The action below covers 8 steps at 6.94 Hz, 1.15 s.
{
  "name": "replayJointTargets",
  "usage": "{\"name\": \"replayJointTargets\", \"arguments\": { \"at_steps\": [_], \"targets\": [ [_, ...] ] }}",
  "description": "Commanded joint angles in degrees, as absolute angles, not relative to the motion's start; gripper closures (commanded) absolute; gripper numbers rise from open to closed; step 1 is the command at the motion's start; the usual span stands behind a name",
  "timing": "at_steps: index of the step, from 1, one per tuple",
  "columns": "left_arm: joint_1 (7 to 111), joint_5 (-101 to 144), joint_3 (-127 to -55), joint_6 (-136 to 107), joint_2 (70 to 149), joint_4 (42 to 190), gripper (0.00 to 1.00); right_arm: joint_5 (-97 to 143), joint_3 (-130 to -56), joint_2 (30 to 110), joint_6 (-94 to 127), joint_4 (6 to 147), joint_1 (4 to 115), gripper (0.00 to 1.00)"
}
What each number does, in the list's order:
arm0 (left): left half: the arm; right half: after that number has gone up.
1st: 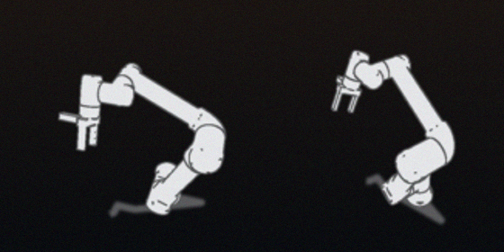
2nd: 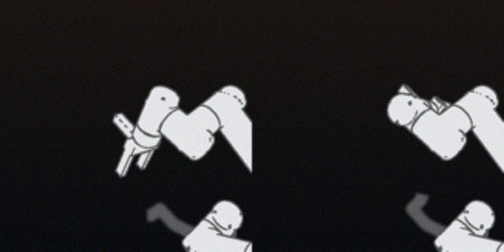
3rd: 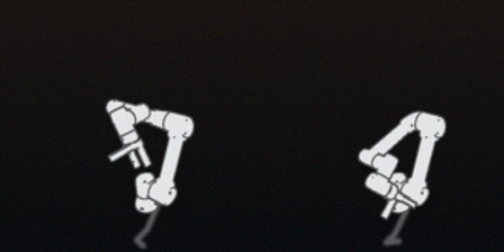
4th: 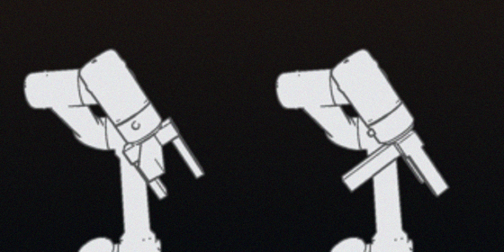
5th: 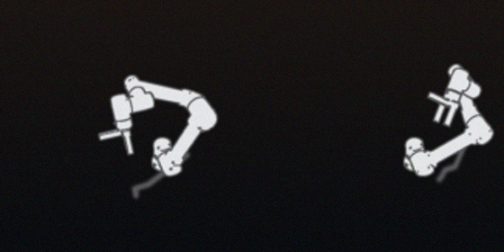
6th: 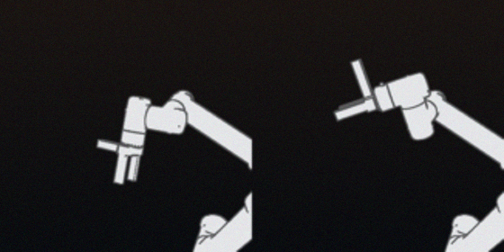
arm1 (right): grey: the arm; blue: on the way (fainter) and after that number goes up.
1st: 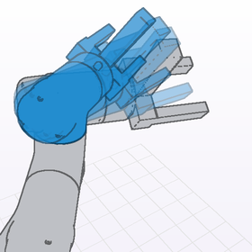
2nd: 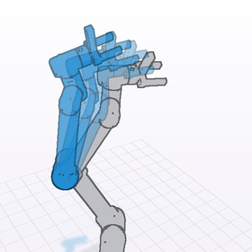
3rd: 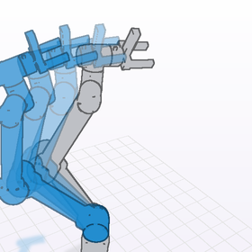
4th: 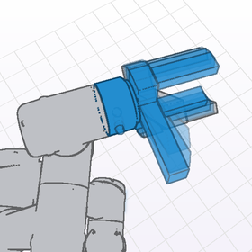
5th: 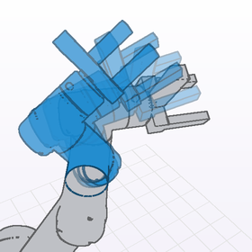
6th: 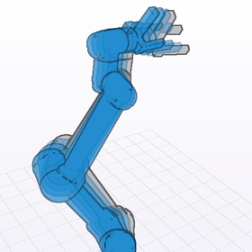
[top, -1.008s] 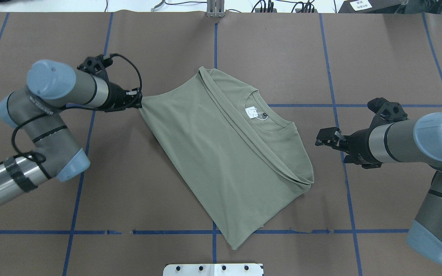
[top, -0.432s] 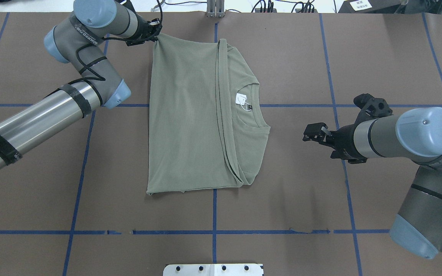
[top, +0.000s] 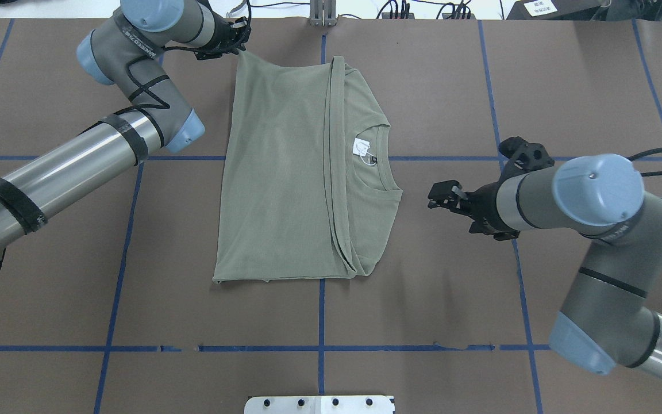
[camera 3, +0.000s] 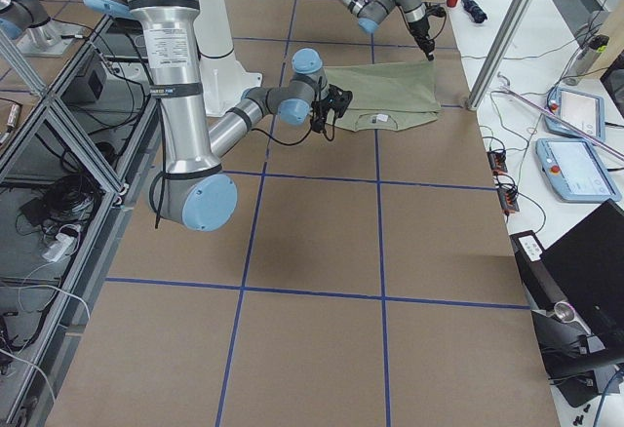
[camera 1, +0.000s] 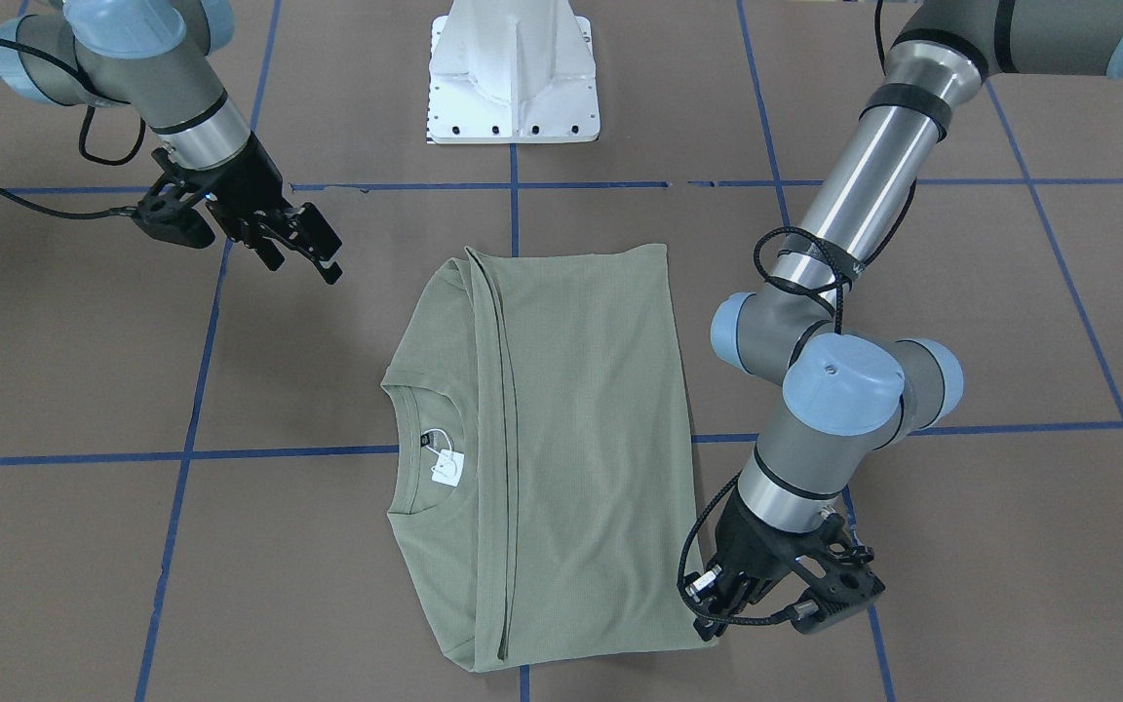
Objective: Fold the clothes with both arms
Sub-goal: 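Move the right gripper over the shirt's collar edge while the left gripper withdraws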
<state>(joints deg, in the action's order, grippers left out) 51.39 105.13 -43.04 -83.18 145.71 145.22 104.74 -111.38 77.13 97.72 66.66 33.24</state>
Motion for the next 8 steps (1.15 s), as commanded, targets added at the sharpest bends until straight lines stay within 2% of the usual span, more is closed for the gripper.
{"name": "replayJointTargets", "arguments": {
  "at_steps": [1, 2, 3, 4, 6, 8],
  "targets": [
    [53.07, 113.92, -58.60, -82.97, 135.61, 144.85, 0.49, 104.77, -104.36, 64.14, 94.16, 75.97, 30.86, 0.00],
    [53.52, 118.17, -65.84, -82.88, 129.52, 144.84, 0.48, 104.68, -101.28, 60.33, 89.17, 77.68, 29.37, 0.00],
    [53.70, 118.39, -69.14, -82.88, 127.03, 144.76, 0.47, 105.29, -97.51, 56.38, 84.68, 78.04, 28.92, 0.00],
    [54.57, 120.30, -70.47, -82.88, 125.78, 144.84, 0.47, 105.73, -93.56, 52.60, 82.03, 80.22, 27.26, 0.00],
    [55.63, 121.64, -70.49, -82.79, 124.54, 145.28, 0.46, 104.95, -91.42, 47.84, 68.10, 88.38, 25.59, 0.00],
    [55.55, 121.55, -70.40, -82.79, 124.37, 145.55, 0.46, 102.58, -88.95, 46.67, 58.30, 90.61, 24.53, 0.00]
  ]
}}
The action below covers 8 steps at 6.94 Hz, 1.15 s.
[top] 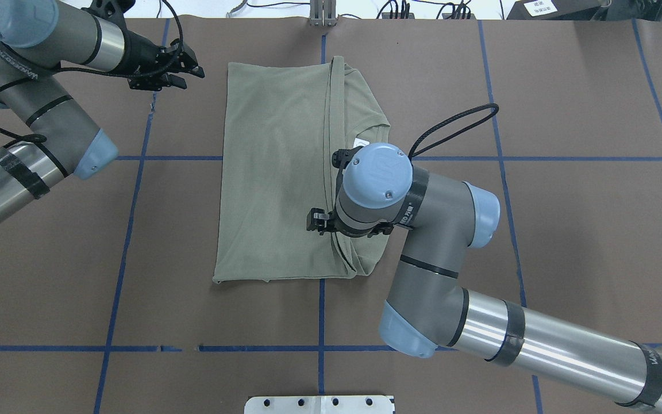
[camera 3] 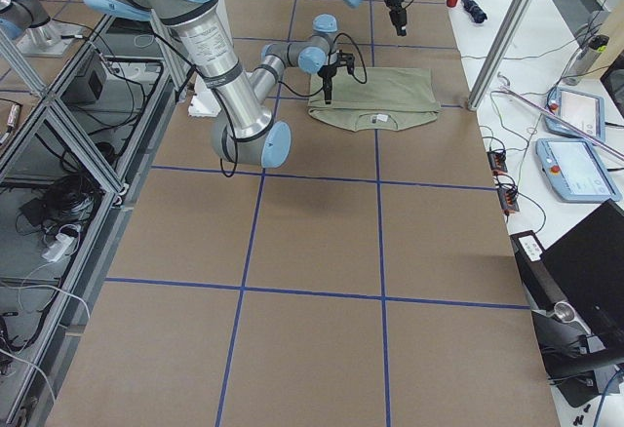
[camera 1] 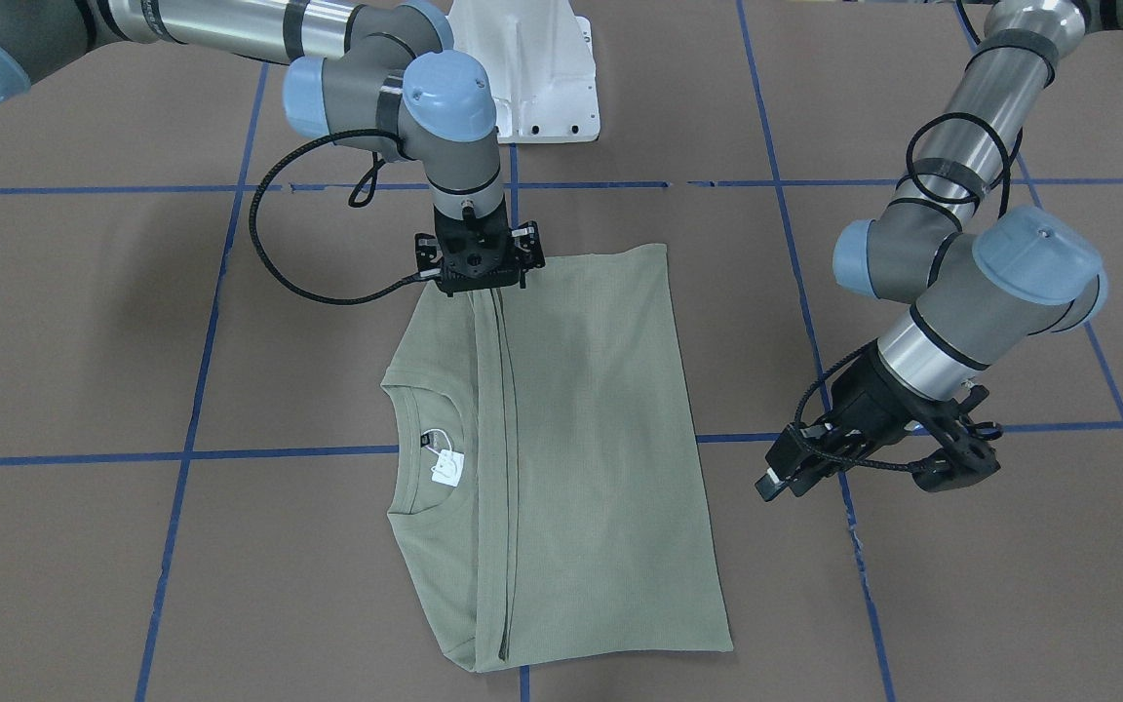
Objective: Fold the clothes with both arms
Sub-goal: 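Move the right gripper over the shirt's collar edge while the left gripper withdraws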
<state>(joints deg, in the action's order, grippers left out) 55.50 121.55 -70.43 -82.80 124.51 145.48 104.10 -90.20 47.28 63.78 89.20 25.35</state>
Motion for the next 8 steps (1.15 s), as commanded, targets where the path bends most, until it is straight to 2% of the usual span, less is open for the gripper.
{"name": "replayJointTargets", "arguments": {
  "at_steps": [1, 4, 5, 6, 7, 8],
  "targets": [
    [55.55, 121.55, -70.40, -82.71, 123.93, 145.63, 0.46, 102.05, -88.51, 46.58, 56.53, 92.44, 24.43, 0.00],
    [55.63, 121.46, -70.23, -82.71, 123.84, 145.63, 0.46, 100.03, -90.78, 49.72, 54.06, 98.95, 23.91, 0.00],
    [55.72, 121.46, -70.22, -82.71, 123.84, 145.55, 0.46, 99.24, -96.10, 54.88, 52.23, 99.31, 23.30, 0.00],
    [55.72, 121.46, -70.22, -82.71, 123.84, 145.55, 0.46, 99.32, -105.38, 60.76, 47.68, 104.36, 23.99, 0.00],
    [55.81, 121.55, -70.31, -82.79, 123.92, 145.46, 0.46, 99.14, -110.86, 62.65, 43.72, 110.24, 24.43, 0.00],
    [55.81, 121.64, -70.40, -82.79, 124.10, 145.20, 0.46, 99.05, -110.66, 61.80, 44.12, 111.00, 23.82, 0.00]
  ]
}}
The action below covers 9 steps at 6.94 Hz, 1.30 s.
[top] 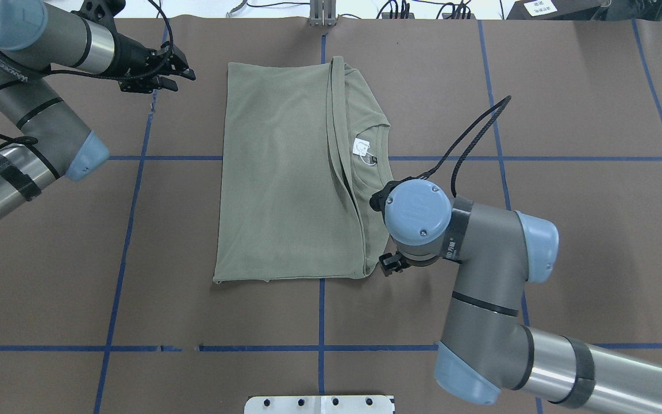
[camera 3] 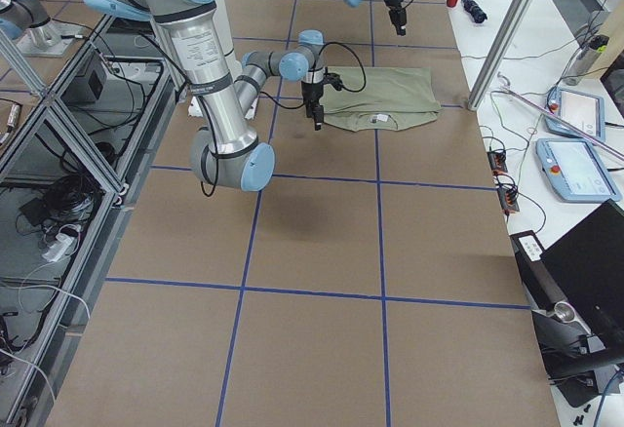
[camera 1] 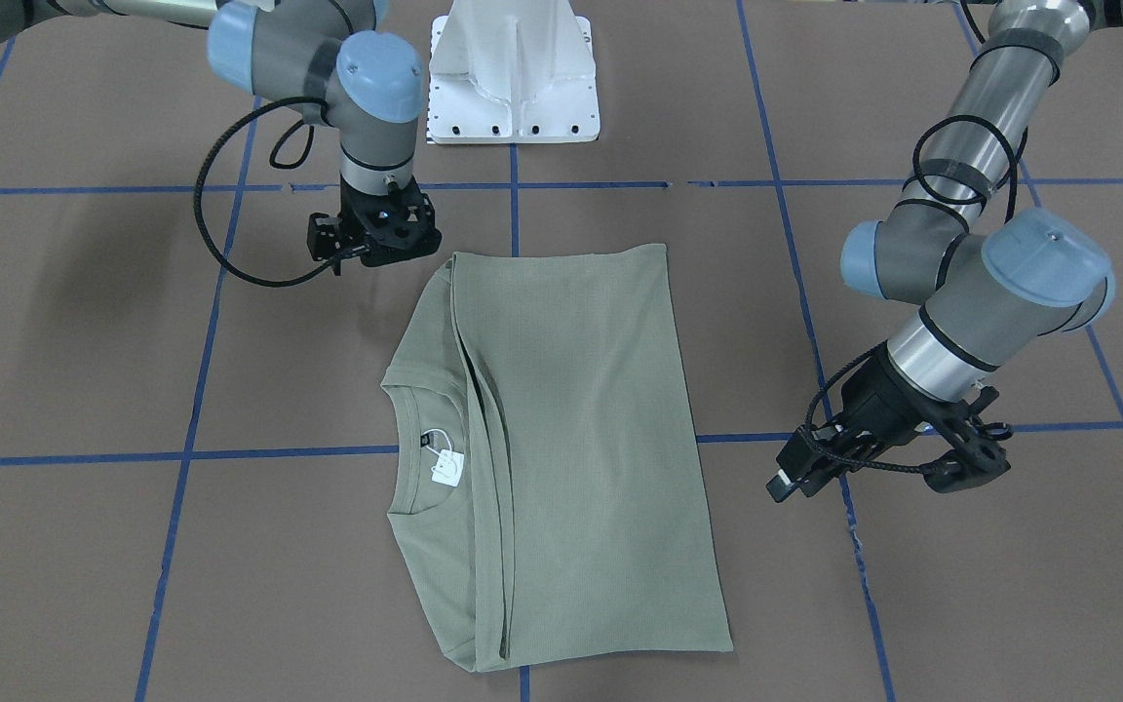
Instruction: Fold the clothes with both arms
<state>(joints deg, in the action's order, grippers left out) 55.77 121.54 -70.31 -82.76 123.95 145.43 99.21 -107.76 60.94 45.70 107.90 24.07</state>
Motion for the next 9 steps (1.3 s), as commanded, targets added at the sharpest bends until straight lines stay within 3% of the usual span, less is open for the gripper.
{"name": "replayJointTargets", "arguments": {
  "at_steps": [1, 3, 7, 9],
  "targets": [
    [55.81, 121.73, -70.49, -82.79, 124.10, 145.20, 0.46, 98.88, -110.05, 60.13, 45.08, 110.48, 23.82, 0.00],
    [56.42, 122.42, -72.93, -82.79, 123.40, 145.02, 0.46, 95.99, -100.79, 52.69, 46.67, 105.16, 25.65, 0.00],
    [58.71, 129.81, -96.55, -83.23, 104.28, 144.84, 0.43, 94.57, -77.75, 40.81, 47.37, 90.37, 29.61, 0.00],
    [58.71, 129.90, -96.86, -83.23, 103.80, 144.84, 0.43, 92.21, -75.07, 40.61, 46.85, 89.48, 30.58, 0.00]
  ]
}}
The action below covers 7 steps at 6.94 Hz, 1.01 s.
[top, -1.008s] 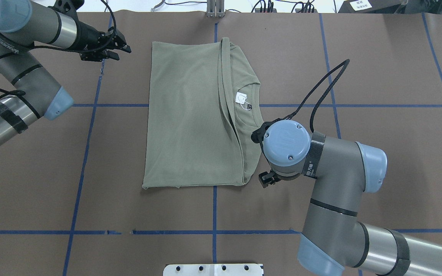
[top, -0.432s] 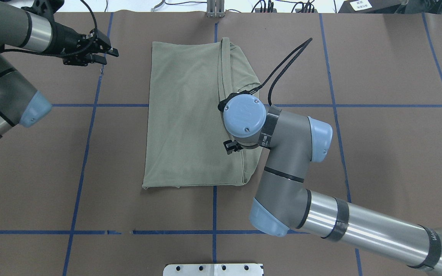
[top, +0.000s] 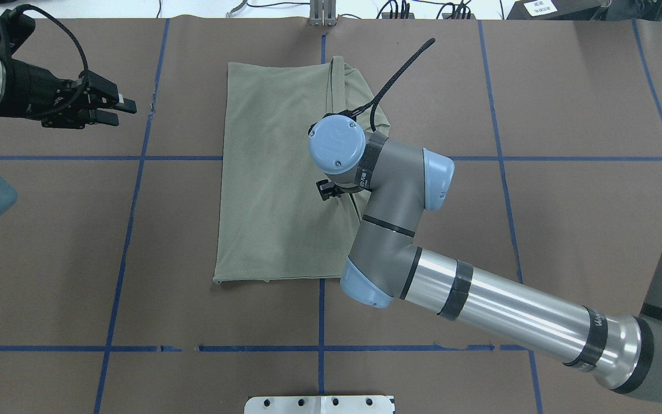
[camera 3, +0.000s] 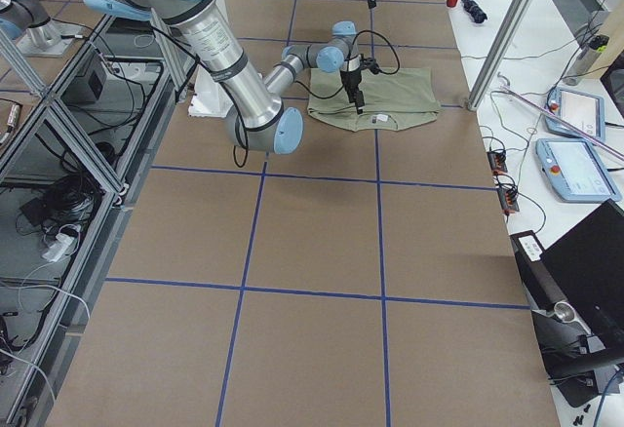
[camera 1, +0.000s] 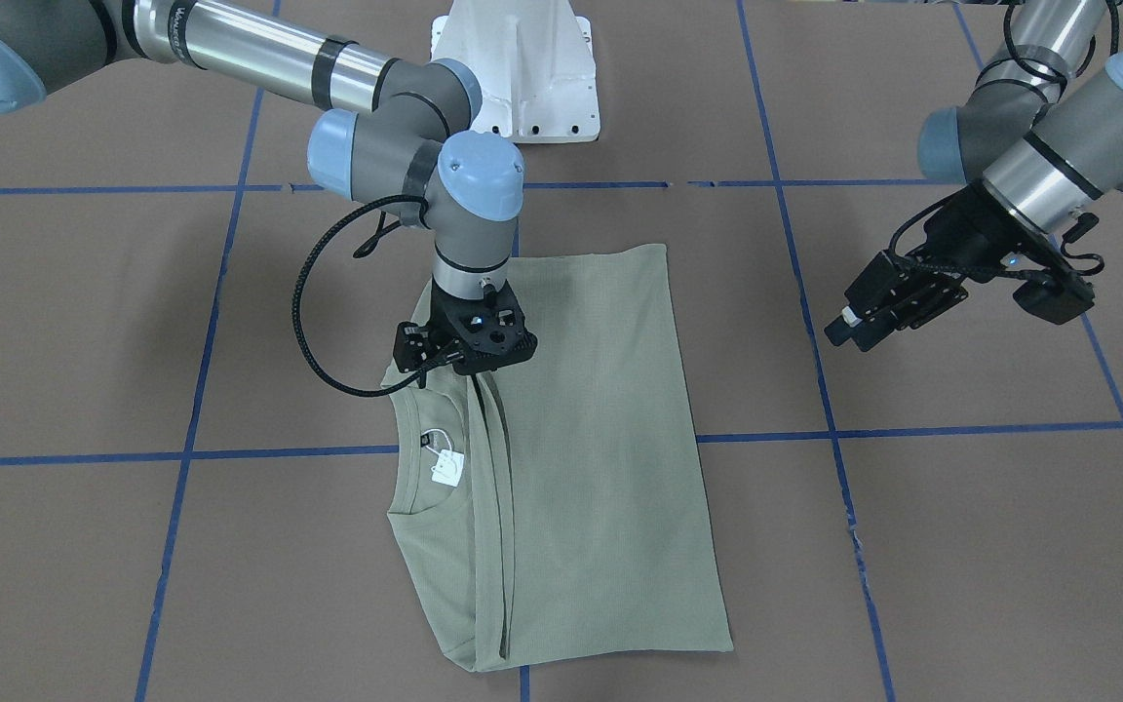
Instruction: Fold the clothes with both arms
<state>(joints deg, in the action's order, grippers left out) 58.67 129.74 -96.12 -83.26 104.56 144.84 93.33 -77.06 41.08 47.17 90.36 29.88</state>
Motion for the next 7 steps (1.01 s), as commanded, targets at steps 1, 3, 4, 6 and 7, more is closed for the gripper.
{"name": "replayJointTargets", "arguments": {
  "at_steps": [1, 3, 4, 6, 7],
  "targets": [
    [58.71, 129.90, -96.86, -83.23, 103.80, 144.84, 0.43, 92.28, -75.06, 42.26, 46.24, 89.30, 31.80, 0.00],
    [59.84, 131.91, -96.94, -83.32, 103.89, 144.76, 0.43, 95.08, -75.76, 47.52, 40.11, 87.10, 36.46, 0.00],
    [60.55, 132.79, -96.86, -83.32, 103.97, 144.76, 0.43, 95.18, -76.02, 46.59, 40.60, 87.27, 37.17, 0.00],
    [60.56, 132.80, -96.77, -83.32, 103.97, 144.76, 0.43, 95.19, -75.76, 43.25, 43.65, 87.28, 38.23, 0.00],
    [60.56, 132.72, -96.77, -83.32, 104.15, 144.84, 0.43, 96.49, -79.76, 44.46, 52.73, 87.36, 37.62, 0.00]
  ]
}}
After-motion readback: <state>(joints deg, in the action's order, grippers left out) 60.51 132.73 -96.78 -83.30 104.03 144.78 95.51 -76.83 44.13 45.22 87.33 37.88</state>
